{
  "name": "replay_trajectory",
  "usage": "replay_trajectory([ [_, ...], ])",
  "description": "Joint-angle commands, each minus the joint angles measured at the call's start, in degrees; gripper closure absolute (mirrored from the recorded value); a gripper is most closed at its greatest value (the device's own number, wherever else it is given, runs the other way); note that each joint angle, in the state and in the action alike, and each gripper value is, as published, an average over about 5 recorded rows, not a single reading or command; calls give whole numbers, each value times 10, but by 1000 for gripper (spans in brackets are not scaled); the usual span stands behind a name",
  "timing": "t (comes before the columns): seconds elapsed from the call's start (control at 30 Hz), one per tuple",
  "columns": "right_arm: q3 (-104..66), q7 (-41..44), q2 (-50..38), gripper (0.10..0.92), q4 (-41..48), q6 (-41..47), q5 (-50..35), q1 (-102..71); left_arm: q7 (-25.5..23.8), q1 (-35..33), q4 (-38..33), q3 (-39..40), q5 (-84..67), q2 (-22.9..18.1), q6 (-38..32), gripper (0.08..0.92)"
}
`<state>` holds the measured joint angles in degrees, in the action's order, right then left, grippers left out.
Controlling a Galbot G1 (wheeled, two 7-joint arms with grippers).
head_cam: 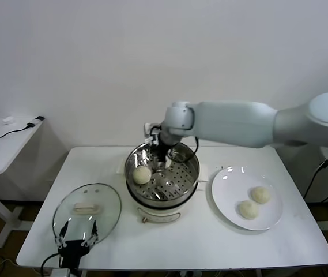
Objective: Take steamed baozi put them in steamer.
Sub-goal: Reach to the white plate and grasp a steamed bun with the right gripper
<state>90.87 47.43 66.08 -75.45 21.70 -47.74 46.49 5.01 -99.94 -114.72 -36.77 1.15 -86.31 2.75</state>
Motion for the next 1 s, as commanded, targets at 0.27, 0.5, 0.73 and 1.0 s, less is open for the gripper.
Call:
replay_trajectory([
  [0.27,149,121,-318,203,-106,-93,161,82,-1,4,-1,-3,1,-2,2,177],
  [0.5,109,99,-374,203,-96,-86,235,-40,1,3,3,-7,2,-7,1,177],
  [0.73,25,72,-367,203,-63,-65,260,-168,4,1,8,-7,3,-10,-1,177],
  [1.0,-66,41,-344,203,-21,-43,285,-275,5,1,13,-8,5,-10,-4,177],
])
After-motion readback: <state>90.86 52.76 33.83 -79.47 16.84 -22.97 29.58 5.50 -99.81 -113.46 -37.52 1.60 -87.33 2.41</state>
